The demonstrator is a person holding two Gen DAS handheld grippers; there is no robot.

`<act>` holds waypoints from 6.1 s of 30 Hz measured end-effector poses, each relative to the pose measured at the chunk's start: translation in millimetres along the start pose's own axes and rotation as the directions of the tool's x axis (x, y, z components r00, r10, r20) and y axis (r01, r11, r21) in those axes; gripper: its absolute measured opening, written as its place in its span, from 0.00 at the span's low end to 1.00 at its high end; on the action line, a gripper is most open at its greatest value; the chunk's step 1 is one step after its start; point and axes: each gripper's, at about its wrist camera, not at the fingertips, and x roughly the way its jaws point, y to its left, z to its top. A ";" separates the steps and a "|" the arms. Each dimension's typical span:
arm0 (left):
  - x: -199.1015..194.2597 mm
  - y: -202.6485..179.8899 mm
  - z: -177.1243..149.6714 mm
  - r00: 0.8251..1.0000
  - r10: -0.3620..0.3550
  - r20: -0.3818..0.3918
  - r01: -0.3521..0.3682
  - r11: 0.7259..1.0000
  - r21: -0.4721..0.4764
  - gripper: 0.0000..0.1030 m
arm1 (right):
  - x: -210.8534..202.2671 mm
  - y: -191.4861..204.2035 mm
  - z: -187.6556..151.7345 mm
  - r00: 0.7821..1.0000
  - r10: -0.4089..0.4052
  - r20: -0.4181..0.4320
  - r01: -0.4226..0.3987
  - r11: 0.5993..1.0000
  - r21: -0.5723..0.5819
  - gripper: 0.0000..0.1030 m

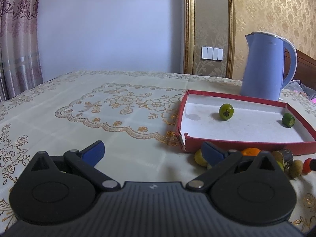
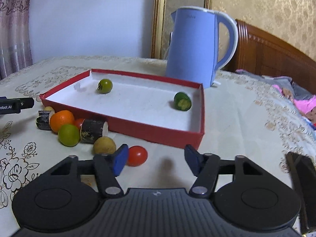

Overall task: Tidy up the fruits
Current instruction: 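Grasp the red cherry tomato with the right gripper, then grasp the dark cylindrical chunk with the left gripper while the right gripper holds the red tomato, then carry the dark chunk into the red tray and open the left gripper, then carry the red cherry tomato into the tray and open the right gripper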

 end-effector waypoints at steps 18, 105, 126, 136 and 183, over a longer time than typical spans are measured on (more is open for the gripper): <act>-9.9 -6.9 -5.2 0.992 -0.110 -0.060 0.114 0.991 0.075 0.96 | 5.9 5.3 -1.2 0.997 0.069 -0.031 -0.067 0.997 0.046 0.23; 82.7 -161.3 82.1 0.985 -0.115 -0.127 0.147 0.947 0.286 0.36 | -45.9 -10.7 -18.2 0.988 0.110 0.110 -0.126 0.981 0.145 0.23; 116.0 -198.1 74.2 0.985 -0.075 -0.156 0.126 0.928 0.351 0.51 | -46.8 -13.0 -18.1 0.987 0.112 0.114 -0.129 0.979 0.158 0.23; 81.6 -171.4 78.3 0.994 -0.049 -0.100 0.082 0.930 0.359 0.72 | -43.1 -6.0 -13.4 0.986 0.119 0.113 -0.135 0.980 0.146 0.23; 11.2 10.5 -2.0 0.997 -0.044 -0.066 0.045 0.999 0.017 0.97 | 128.5 -22.1 100.4 0.995 -0.051 -0.082 0.059 0.994 0.093 0.24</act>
